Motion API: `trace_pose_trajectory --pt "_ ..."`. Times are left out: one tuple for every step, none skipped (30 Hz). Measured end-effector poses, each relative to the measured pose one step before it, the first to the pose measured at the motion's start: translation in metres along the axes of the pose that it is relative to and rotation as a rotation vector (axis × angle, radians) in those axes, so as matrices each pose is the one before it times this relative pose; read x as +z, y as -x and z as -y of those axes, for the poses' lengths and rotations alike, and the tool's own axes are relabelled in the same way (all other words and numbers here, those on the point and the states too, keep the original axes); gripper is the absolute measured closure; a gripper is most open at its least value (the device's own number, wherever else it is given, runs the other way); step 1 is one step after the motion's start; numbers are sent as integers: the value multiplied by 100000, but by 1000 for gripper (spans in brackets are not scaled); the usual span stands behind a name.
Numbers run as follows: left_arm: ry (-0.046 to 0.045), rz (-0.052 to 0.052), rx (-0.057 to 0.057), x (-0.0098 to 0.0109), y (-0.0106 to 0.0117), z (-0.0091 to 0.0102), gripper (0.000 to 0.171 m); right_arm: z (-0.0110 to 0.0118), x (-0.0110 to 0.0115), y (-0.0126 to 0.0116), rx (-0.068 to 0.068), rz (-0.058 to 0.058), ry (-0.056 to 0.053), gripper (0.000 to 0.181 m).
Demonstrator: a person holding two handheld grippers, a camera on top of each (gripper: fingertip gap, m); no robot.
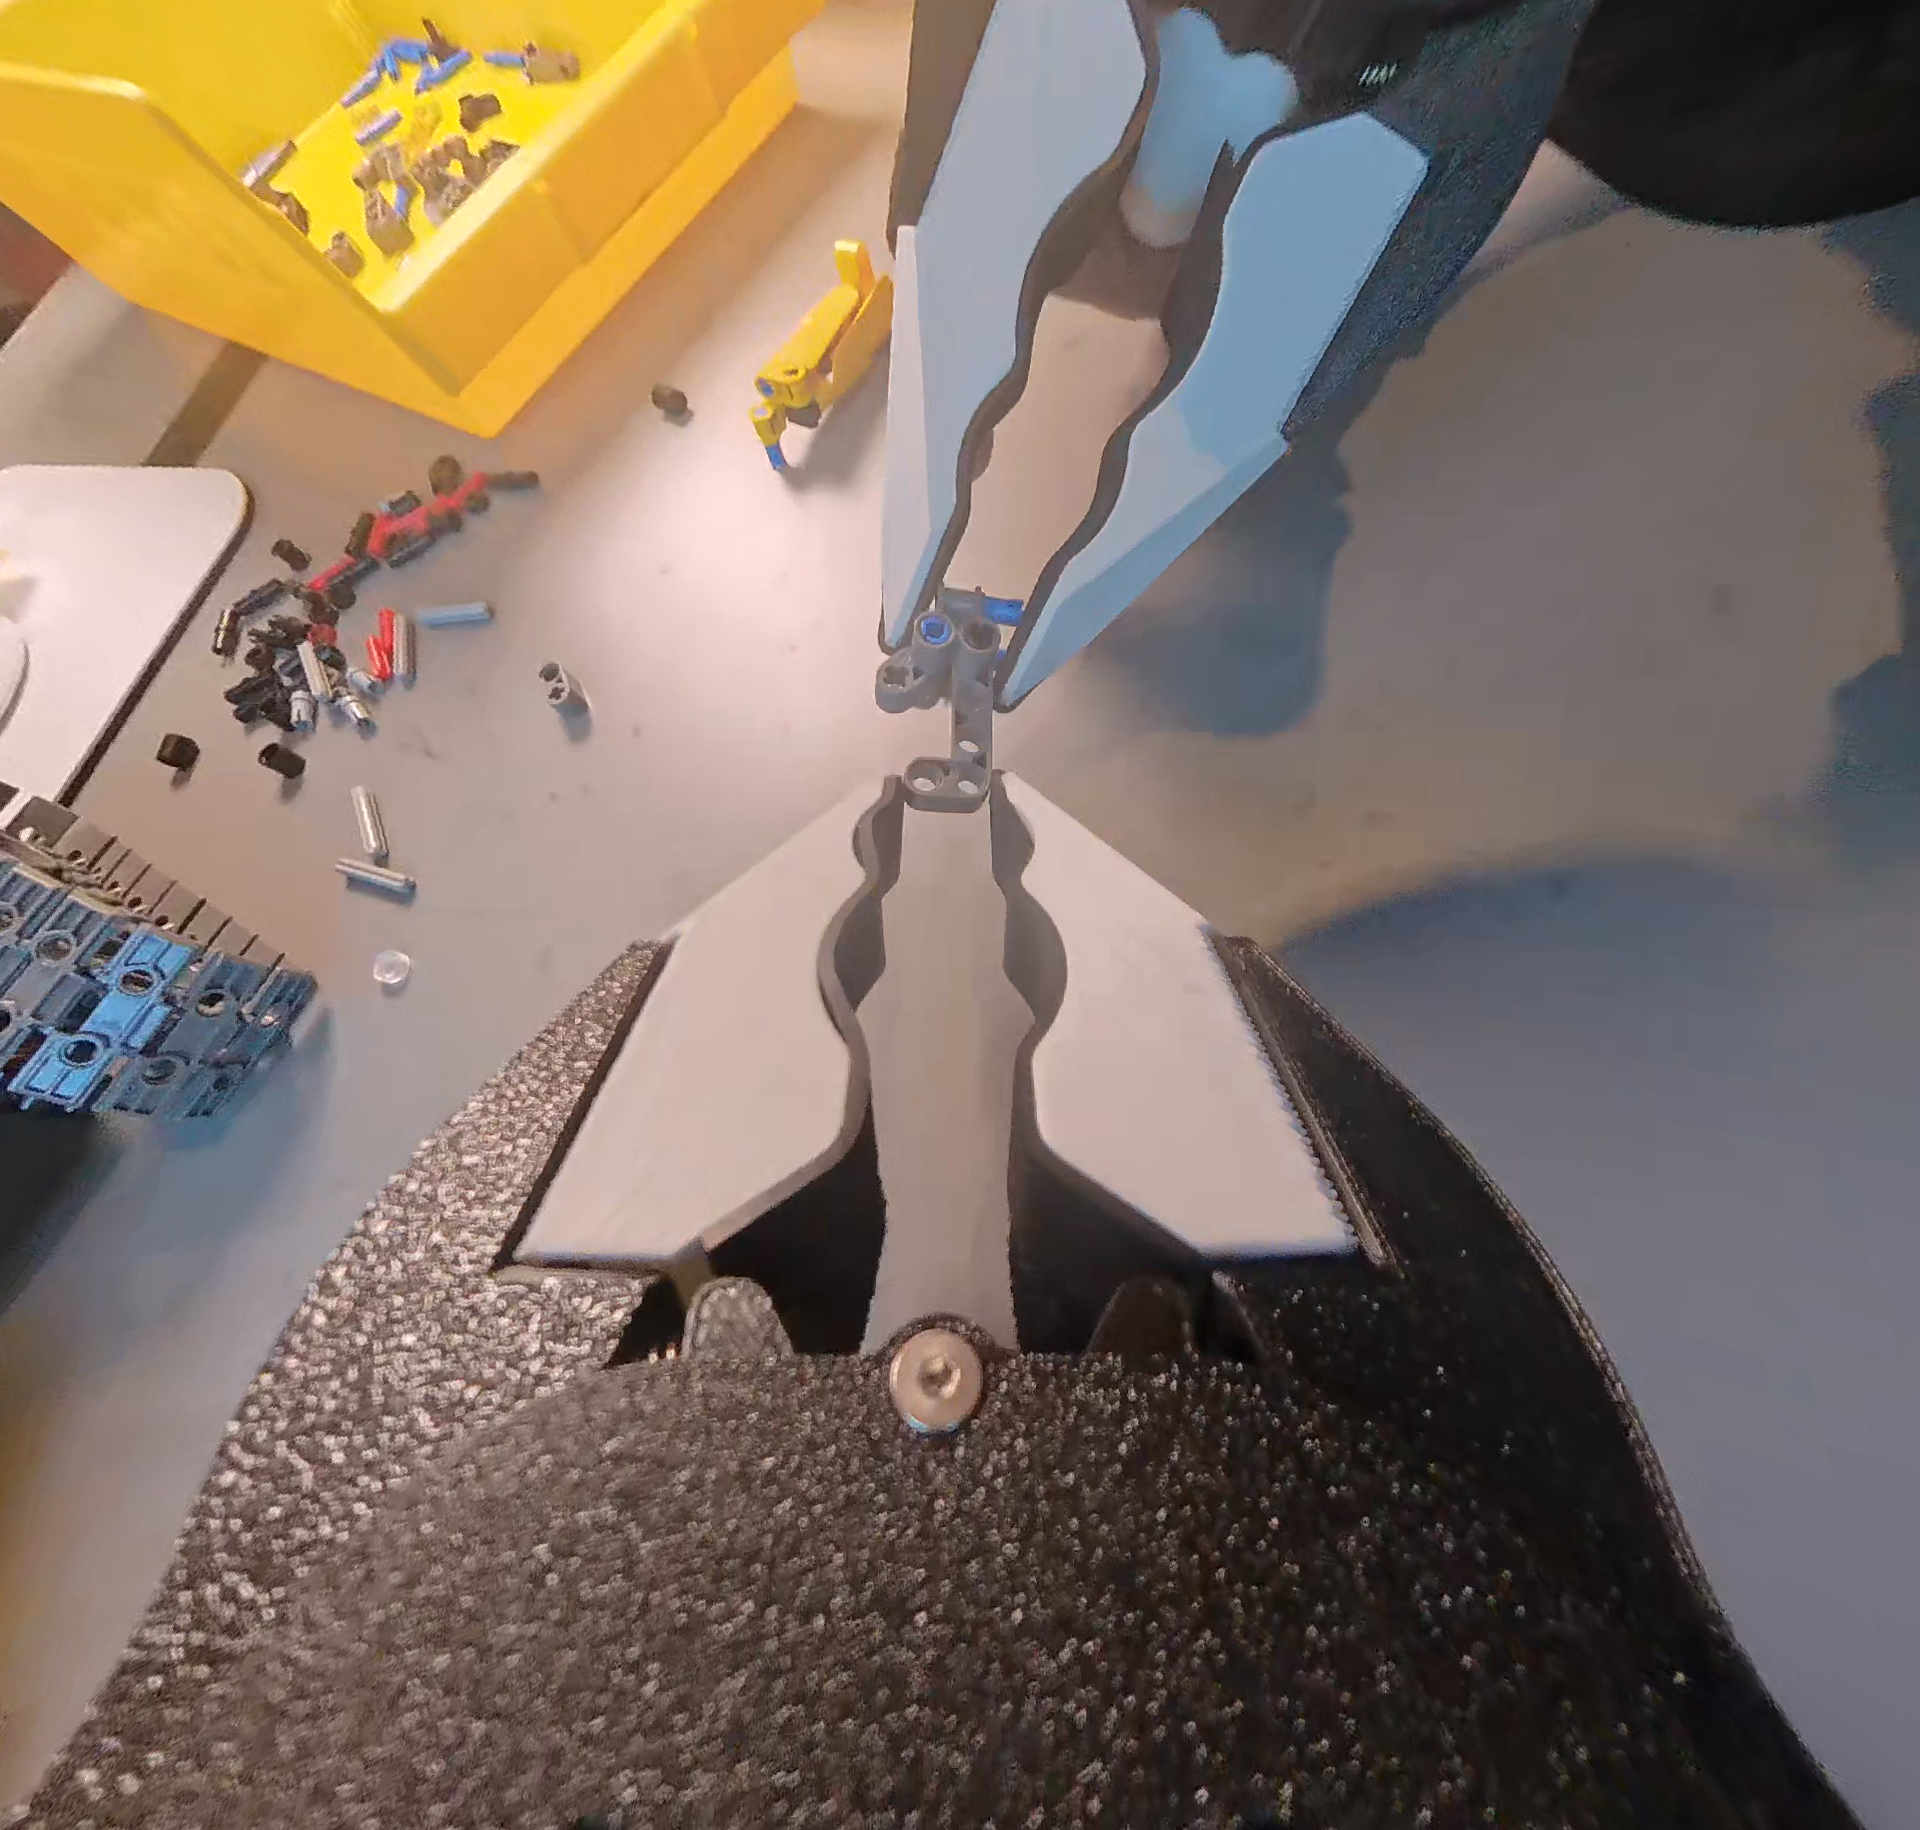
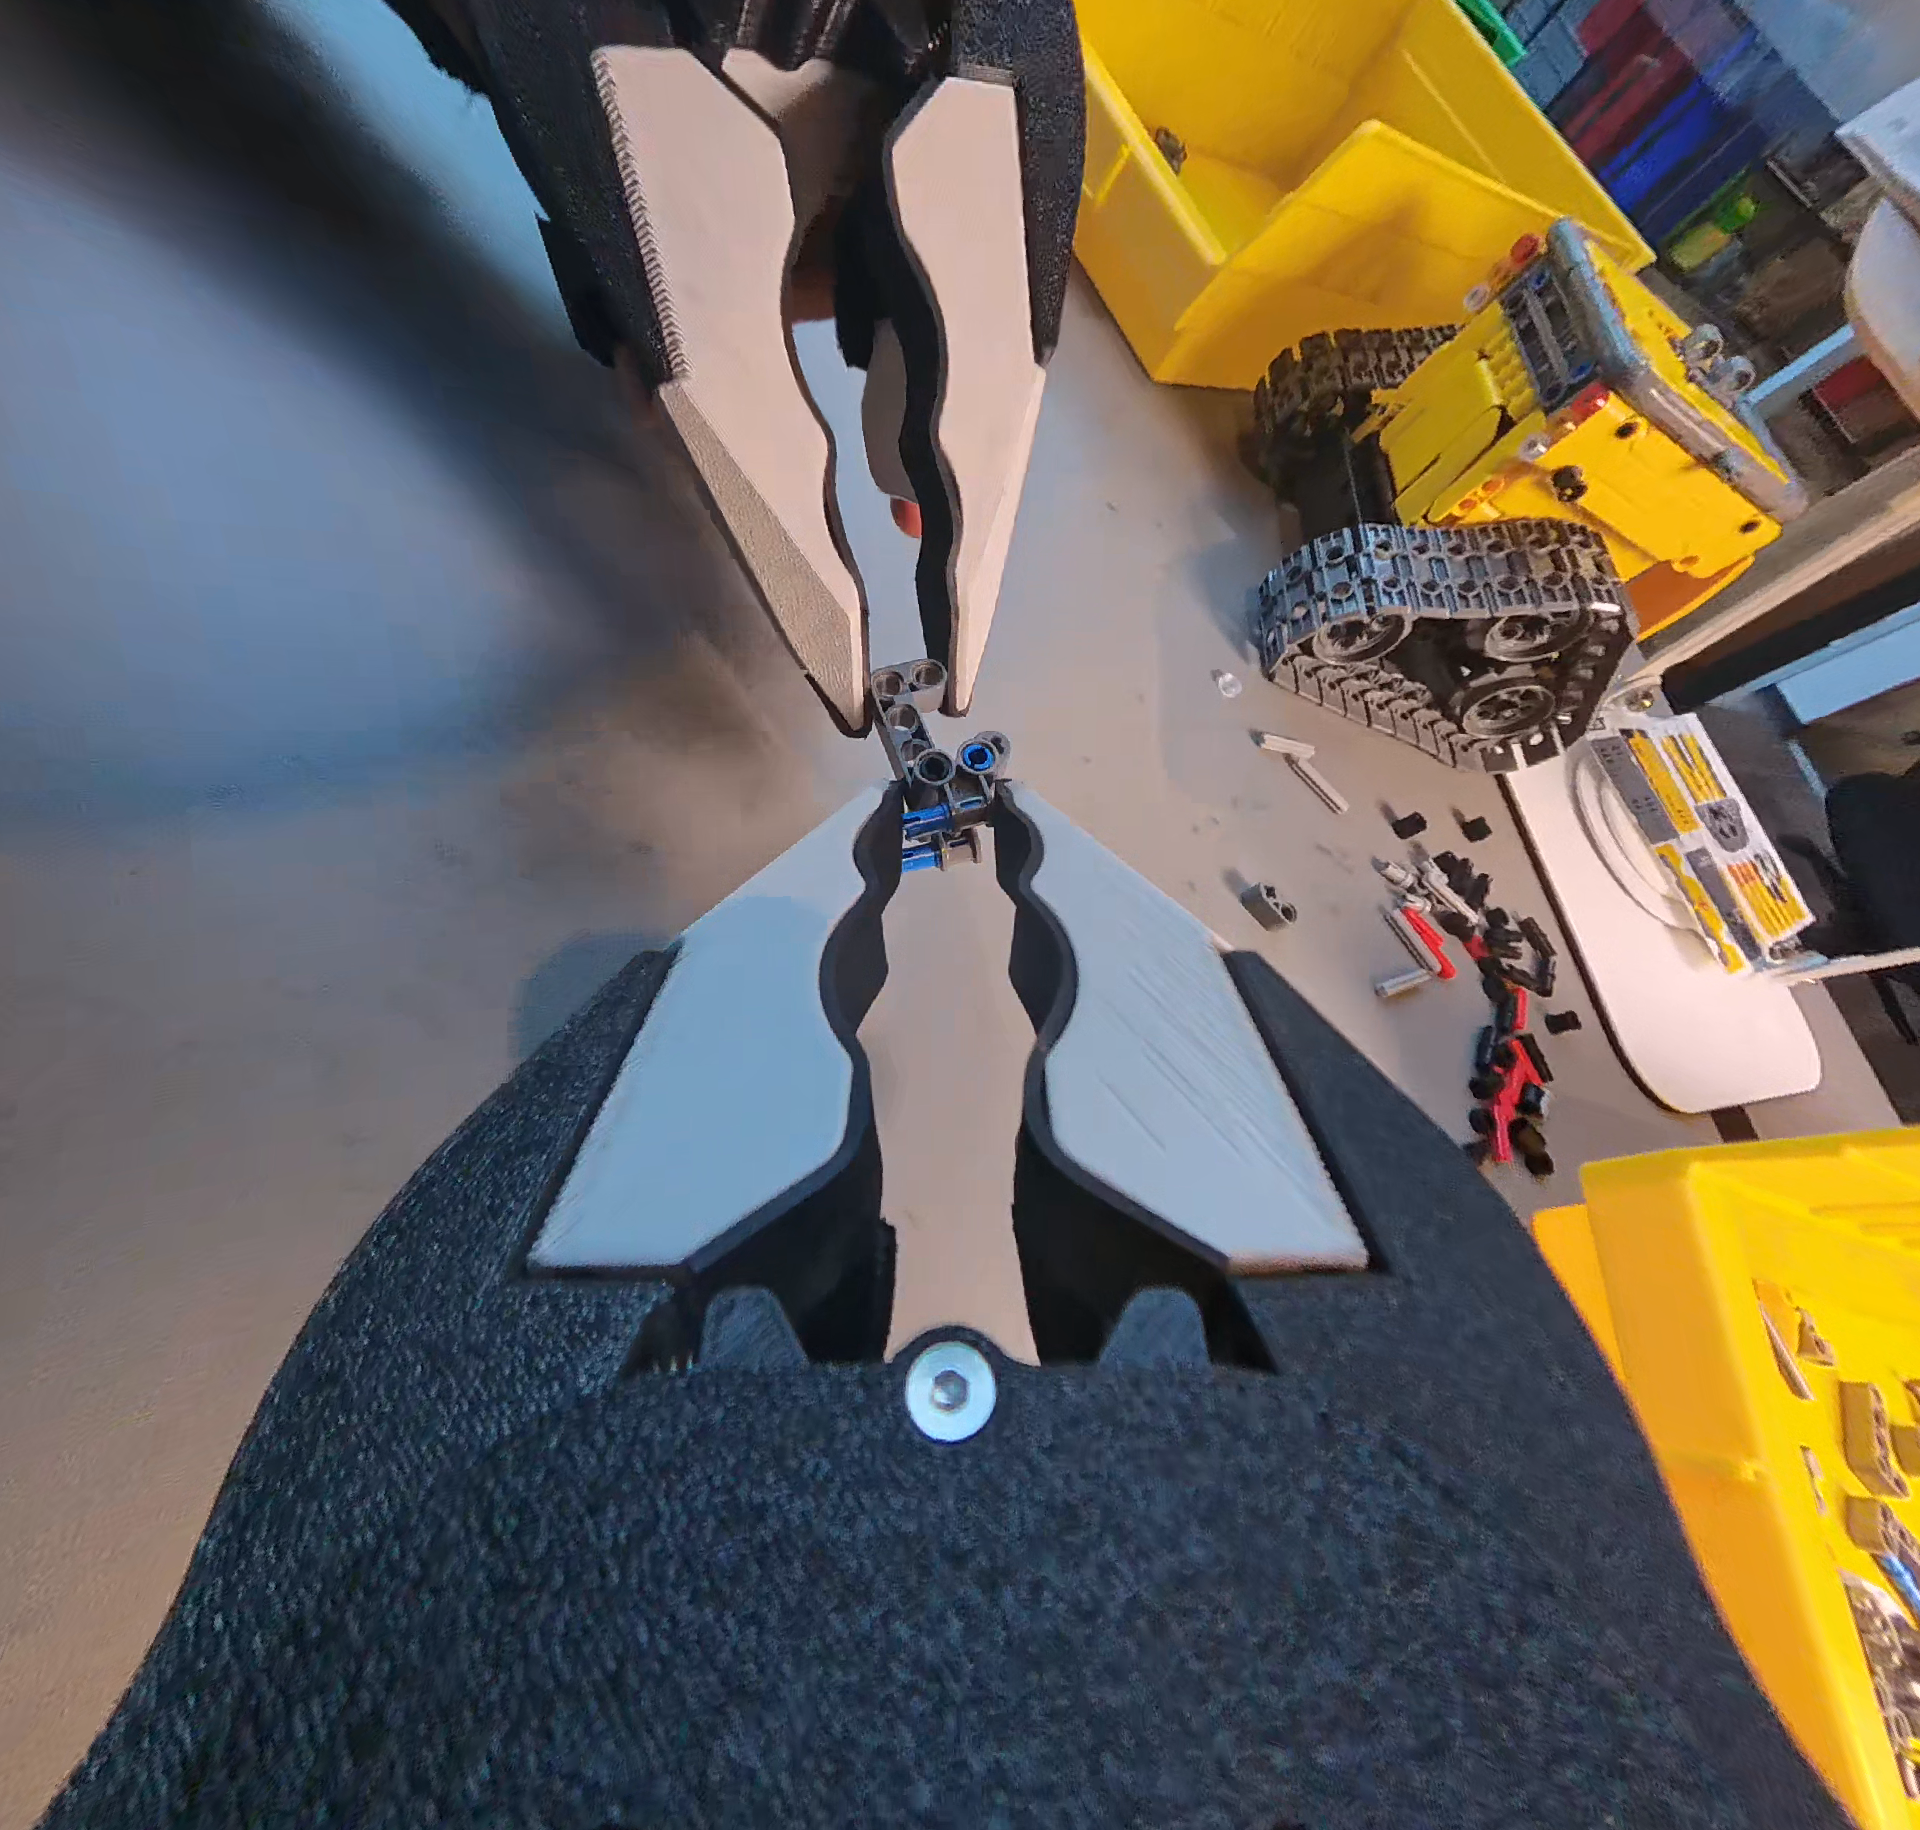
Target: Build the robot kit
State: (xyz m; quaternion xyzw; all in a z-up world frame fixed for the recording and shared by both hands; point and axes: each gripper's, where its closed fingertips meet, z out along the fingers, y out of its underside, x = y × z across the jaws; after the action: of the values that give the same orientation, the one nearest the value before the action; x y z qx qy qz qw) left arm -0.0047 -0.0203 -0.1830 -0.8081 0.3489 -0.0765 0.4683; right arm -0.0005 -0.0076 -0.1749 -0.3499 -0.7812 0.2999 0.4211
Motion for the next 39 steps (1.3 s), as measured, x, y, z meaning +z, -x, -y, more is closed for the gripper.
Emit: trace_pose_trajectory --pt "2311 619 238 280 233 -310 156 -269 110 -82 -346 -641 1517 164" --pt "1551 792 385 288 226 -231 156 -363 107 -89 -85 -706 1858 164" --pt "1226 -3 328 282 95 -212 156 -379 102 60 -19 157 1592 164" --pt "1174 -644 -51 274 -17 -185 156 -346 80 86 352 282 1259 164" --pt "881 -864 -180 239 -72 -140 156 -311 47 111 647 484 1077 164" --pt "561 -713 -272 188 -62 -83 156 -217 21 71 663 250 688 164" --pt "531 -763 -638 146 -69 -66 156 -185 9 74 542 378 664 164" --pt "611 -1140 -907 108 -111 -68 156 -189 15 108 540 798 908 164" --pt "432 -974 -832 64 -101 -43 156 -178 32 120 598 773 702 164" --pt "530 -591 -724 16 -57 -85 157 -173 71 192 791 1229 660 164" --pt "786 -371 -589 -14 -40 -164 157 -187 67 148 509 956 1063 163" --pt "601 -54 -403 -49 -12 -161 156 -110 39 -82 -221 -729 767 162" --pt "339 -141 -479 -66 -30 -115 156 53 0 20 194 189 -265 161" --pt "196 -442 -857 -52 -63 -85 156 71 -37 43 872 773 -362 161" --pt "119 -163 -1059 -56 -15 -72 156 89 -88 -56 1606 709 -761 159" --pt "83 522 -783 -51 99 -91 157 128 -162 -78 1995 1080 -1262 156" --pt "-148 626 -463 -95 103 -79 156 234 -257 -257 2858 313 -2142 154" --pt "-351 386 -582 -115 95 -71 156 343 -313 -324 3194 174 -2932 152" --pt "-318 654 -934 -132 154 -95 156 363 -319 -351 3538 19 -3050 151" --pt "36 966 -918 -124 224 -132 156 361 -282 -418 3555 -510 -2901 151" --pt "192 958 -700 -117 245 -139 156 287 -225 -438 3193 -860 -2330 150" --pt "25 884 -480 -121 219 -112 156 254 -148 -378 2685 -860 -1943 150" --pt "50 448 -241 -94 171 -103 156 235 -85 -326 2058 -871 -1647 149" --pt "499 323 -306 -63 166 -168 156 251 -61 -259 1446 -933 -1588 149" --pt "880 1000 -469 -33 318 -237 156 263 -26 -214 1172 -1008 -1574 149" --pt "841 1198 -404 -39 390 -260 156 214 -23 -150 954 -710 -1224 149" --pt "498 677 -124 -67 350 -210 156 146 -16 -144 826 -670 -855 149" --pt "310 890 198 -75 423 -194 156 78 -24 -143 689 -626 -559 149" --pt "589 1160 533 -83 483 -265 156 52 -44 -109 550 -399 -371 149" --pt "-14 -398 677 -85 206 -160 156 58 -49 -114 538 -381 -448 149" --pt "-156 -669 787 -93 83 -97 156 62 -71 -135 526 -576 -532 149" --pt "112 697 253 -62 194 -95 156 75 -78 -94 412 -388 -628 149" --pt "63 701 -322 -11 128 -40 156 46 -76 -109 373 -538 -448 149" --pt "10 247 -231 -1 18 -1 156 30 -99 -119 270 -723 -338 149" --pt "9 375 227 -1 25 8 155 8 -84 -81 63 -553 -246 149" --pt "-2 683 337 3 89 10 153 3 -79 -92 67 -617 -185 149" --pt "-28 425 38 -14 88 -3 152 18 -80 -103 122 -639 -239 149" --pt "-198 41 -388 -14 60 -3 151 -21 -36 -22 171 -11 33 149" --pt "-396 -164 -165 -68 -1 30 149 -74 8 -2 274 165 418 149"
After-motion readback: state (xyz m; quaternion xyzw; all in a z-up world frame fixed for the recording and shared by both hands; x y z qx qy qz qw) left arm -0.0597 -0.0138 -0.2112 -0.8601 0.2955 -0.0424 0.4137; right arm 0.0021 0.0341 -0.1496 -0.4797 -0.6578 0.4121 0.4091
